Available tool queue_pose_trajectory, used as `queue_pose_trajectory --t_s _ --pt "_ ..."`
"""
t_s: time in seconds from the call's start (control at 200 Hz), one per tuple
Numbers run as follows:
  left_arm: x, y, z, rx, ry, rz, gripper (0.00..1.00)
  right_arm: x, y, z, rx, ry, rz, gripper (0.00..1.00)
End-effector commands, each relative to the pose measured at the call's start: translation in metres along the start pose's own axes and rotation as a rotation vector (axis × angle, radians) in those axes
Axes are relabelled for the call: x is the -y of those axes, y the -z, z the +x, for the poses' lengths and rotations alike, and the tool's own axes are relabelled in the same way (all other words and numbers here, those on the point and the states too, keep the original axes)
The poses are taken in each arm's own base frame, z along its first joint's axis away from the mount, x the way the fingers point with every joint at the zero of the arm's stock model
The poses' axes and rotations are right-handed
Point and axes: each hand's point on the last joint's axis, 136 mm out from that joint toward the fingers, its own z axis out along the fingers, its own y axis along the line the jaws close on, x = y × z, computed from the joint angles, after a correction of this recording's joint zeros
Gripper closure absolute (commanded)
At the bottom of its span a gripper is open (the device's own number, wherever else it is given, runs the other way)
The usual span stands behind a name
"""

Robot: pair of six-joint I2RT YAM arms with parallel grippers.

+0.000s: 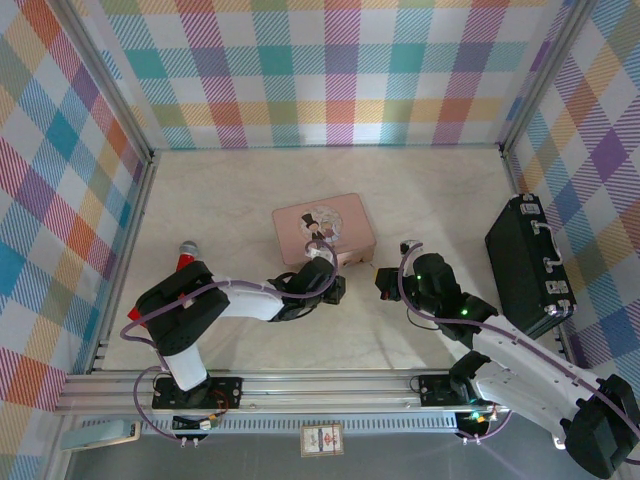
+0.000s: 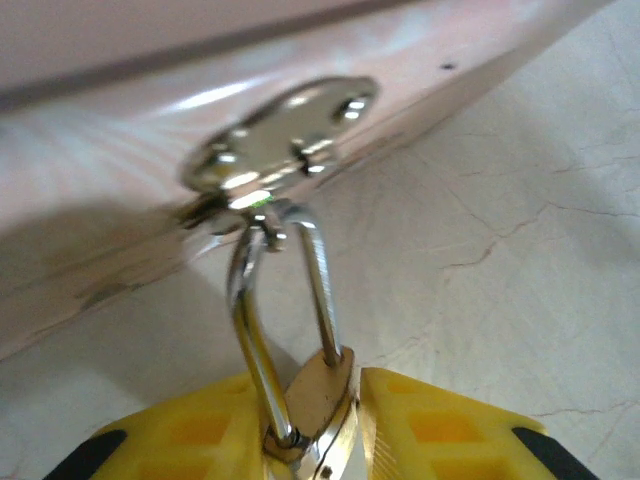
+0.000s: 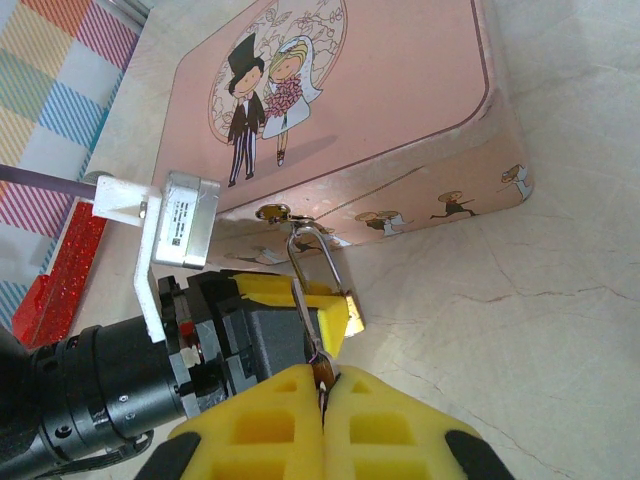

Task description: Unlock the padlock with the key

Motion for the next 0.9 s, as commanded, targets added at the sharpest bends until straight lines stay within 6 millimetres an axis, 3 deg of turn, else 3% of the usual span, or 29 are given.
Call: queue_pose_trajectory --t_s 0.0,0.525,0.895 --pt "0.011 0.005 -0.011 0.029 -0.019 0.012 0.74 0.0 0.0 -0.001 0.009 -0.011 -0.002 1.0" --pt "0.021 0.02 -0.027 0.082 0.069 0.071 0.9 0.006 -0.012 0.016 -0.047 -0.096 -0.013 1.0" --pt "0.015 0.031 -0.039 0.102 0.271 0.166 0.96 0.015 -0.03 0.05 -0.134 -0.267 -0.056 1.0"
